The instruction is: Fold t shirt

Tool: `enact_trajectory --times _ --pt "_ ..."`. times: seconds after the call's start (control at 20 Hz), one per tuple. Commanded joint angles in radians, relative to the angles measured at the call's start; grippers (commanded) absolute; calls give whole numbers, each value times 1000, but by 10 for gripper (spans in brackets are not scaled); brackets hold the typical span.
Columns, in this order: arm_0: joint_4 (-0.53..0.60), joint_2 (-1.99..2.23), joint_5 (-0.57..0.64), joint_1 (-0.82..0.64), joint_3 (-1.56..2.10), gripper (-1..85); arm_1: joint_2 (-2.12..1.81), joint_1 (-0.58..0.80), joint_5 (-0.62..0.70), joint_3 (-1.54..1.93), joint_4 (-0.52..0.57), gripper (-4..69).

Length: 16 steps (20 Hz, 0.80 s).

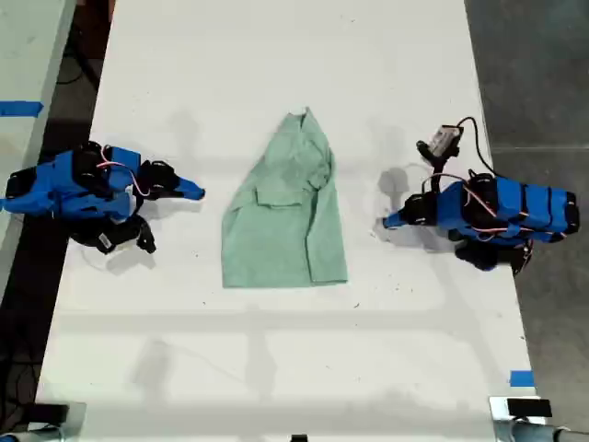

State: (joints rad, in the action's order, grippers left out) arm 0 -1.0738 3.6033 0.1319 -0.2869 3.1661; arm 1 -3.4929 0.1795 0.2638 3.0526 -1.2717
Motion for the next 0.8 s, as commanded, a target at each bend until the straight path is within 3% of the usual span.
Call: enact_trajectory --times 0.0,0.4,0.75 --pt "-15 5 -67 86 -12 -1 -17 -14 -46 55 -23 15" --pt "-8 -15 -86 91 -32 -1 -17 -12 -48 57 -23 15" --pt "-141 -834 -486 336 -557 -1 -17 -11 -48 57 -23 15"
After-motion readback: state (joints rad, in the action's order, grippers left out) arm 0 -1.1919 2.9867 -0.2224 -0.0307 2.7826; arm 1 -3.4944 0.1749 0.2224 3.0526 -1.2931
